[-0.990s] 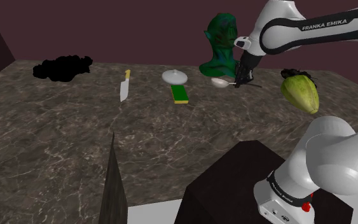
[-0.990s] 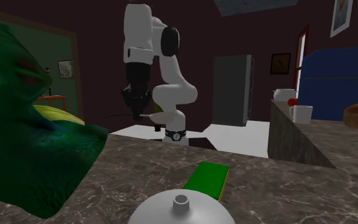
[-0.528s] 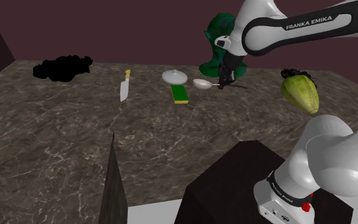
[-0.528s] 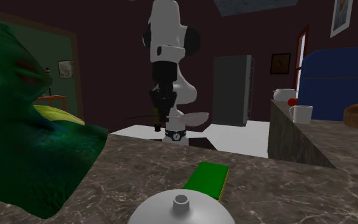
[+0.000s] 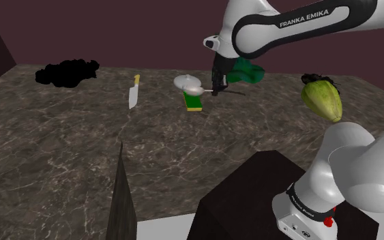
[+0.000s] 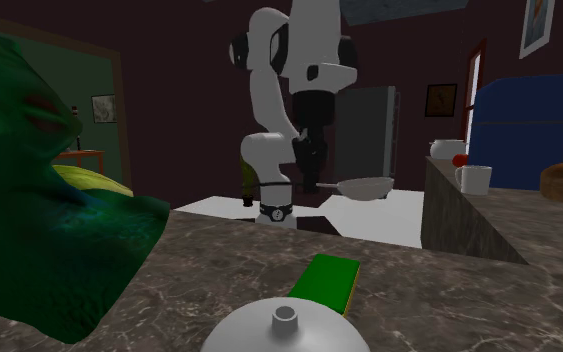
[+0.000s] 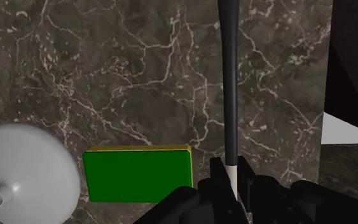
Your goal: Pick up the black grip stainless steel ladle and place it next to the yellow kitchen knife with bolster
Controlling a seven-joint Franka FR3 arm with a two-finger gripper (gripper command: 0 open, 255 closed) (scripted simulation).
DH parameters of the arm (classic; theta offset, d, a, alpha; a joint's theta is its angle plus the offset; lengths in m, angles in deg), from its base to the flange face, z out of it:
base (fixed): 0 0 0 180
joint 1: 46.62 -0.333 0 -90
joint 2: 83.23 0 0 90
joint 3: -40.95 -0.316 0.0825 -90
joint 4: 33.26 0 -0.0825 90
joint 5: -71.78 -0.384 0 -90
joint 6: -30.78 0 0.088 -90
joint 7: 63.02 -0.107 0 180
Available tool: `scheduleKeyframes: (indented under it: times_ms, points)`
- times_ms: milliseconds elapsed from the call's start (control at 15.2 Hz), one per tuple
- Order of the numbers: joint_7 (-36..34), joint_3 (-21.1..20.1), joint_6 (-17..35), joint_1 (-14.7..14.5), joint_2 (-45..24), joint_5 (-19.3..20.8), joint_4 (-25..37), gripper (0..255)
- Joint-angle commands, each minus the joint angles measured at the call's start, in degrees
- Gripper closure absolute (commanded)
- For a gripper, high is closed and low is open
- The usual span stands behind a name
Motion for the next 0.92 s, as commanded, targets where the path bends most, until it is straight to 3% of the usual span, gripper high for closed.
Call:
scheduleKeyframes:
  times_ms: [0, 858]
  points:
    - [-2.1, -1.4, 0.5, -1.5, -2.6, -1.2, 1.8, 255]
    - [-12.0, -8.1, -2.2, -8.5, -21.9, -7.5, 22.3, 255]
